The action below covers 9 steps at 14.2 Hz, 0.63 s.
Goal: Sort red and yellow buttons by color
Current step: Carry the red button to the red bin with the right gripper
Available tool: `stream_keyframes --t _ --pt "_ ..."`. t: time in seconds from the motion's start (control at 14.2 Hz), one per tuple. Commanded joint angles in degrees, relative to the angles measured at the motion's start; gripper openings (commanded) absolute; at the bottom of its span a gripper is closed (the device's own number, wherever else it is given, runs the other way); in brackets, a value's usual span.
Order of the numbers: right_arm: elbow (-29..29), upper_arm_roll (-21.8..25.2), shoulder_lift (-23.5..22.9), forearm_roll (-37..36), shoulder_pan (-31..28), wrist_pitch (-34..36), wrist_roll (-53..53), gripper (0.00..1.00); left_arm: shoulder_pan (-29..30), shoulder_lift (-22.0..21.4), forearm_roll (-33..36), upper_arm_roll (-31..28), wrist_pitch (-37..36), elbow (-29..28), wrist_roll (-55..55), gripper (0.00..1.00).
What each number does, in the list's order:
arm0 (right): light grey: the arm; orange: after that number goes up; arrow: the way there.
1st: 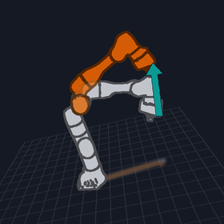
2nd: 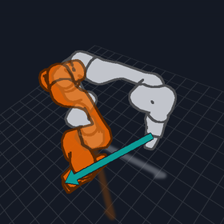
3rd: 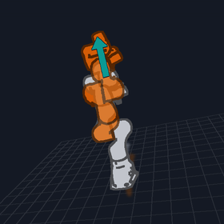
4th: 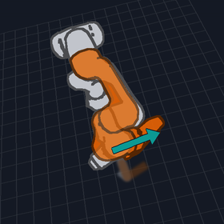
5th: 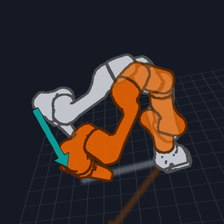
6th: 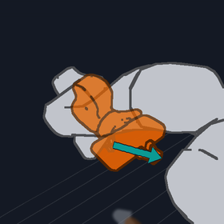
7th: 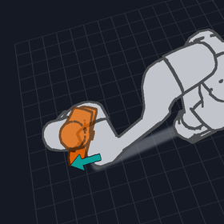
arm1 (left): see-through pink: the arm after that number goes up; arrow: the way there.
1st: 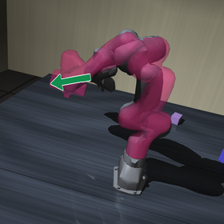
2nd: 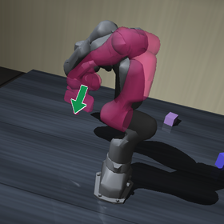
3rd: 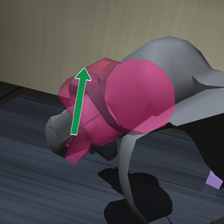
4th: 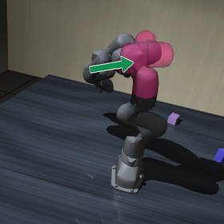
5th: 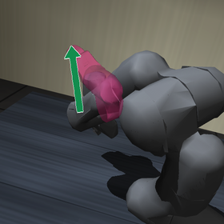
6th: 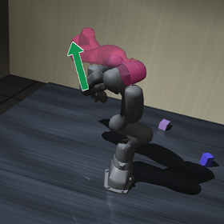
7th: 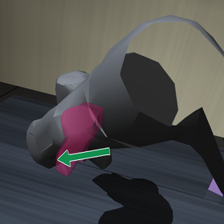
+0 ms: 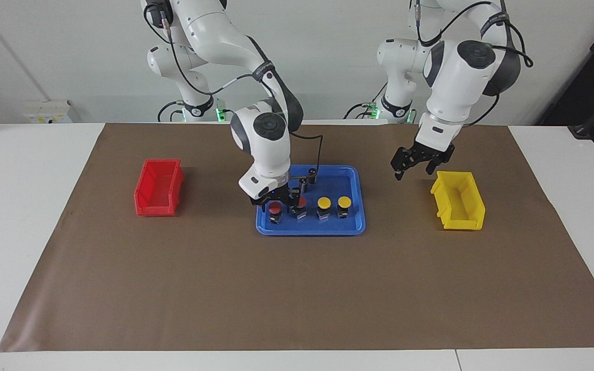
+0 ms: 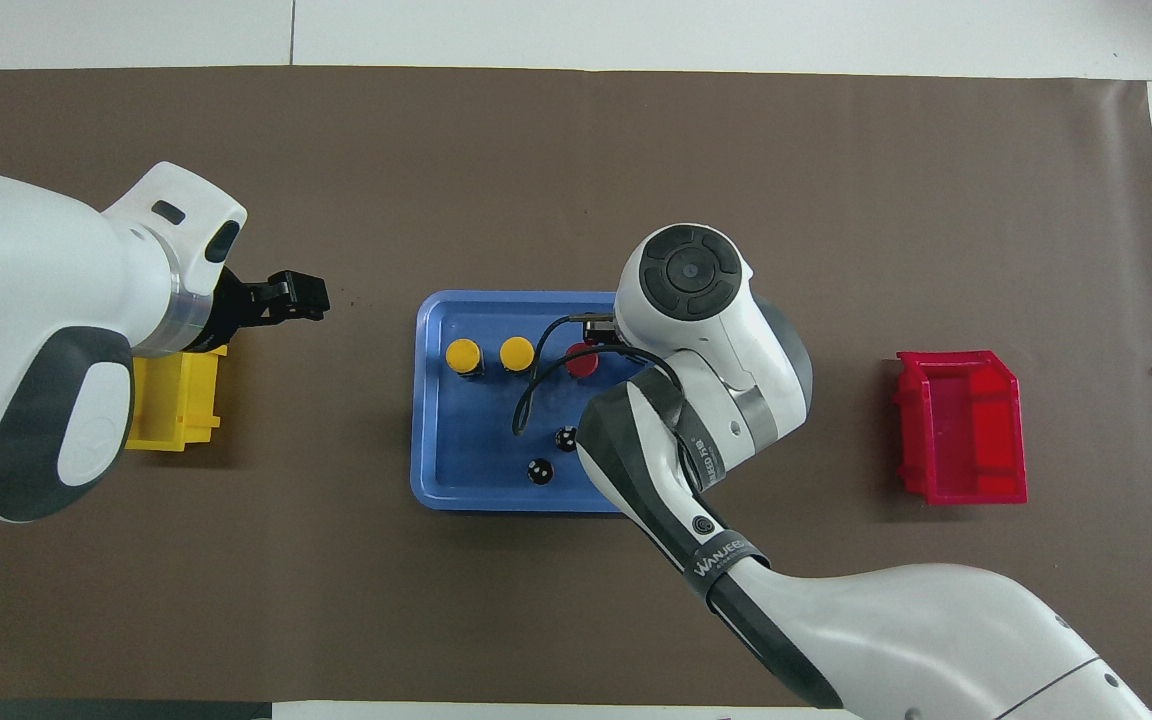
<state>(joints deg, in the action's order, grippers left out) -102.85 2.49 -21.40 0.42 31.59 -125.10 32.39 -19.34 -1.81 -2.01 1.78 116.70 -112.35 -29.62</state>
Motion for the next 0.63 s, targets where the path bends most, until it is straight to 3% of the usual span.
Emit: stream_keyframes --t 0.0,0.14,0.28,0.35,0.56 --pt "-2.00 -0.38 1.54 0.81 -0.91 -1.38 -1.71 0.54 -3.42 1.98 -0.45 -0.73 3.89 -0.68 -4.74 1.00" --pt "-2.00 -0.47 1.54 0.90 -0.91 -1.29 -1.63 0.37 -6.13 2.69 -0.45 -0.73 5.20 -1.90 -6.76 1.00" --pt "-1.57 -0.56 1.45 1.94 -1.18 -1.03 -1.63 0.12 -8.16 3.83 -0.45 -0.73 8.36 -3.14 -8.78 0.97" --pt "-0.96 -0.47 1.45 3.52 -1.18 -0.68 -1.71 0.05 -8.78 4.62 -0.45 -0.73 8.89 -3.40 -9.22 0.94" --pt "2.03 -0.12 4.51 3.88 -4.58 4.92 -8.27 0.04 -10.36 5.15 -0.45 -0.73 10.74 -5.15 -10.36 0.88"
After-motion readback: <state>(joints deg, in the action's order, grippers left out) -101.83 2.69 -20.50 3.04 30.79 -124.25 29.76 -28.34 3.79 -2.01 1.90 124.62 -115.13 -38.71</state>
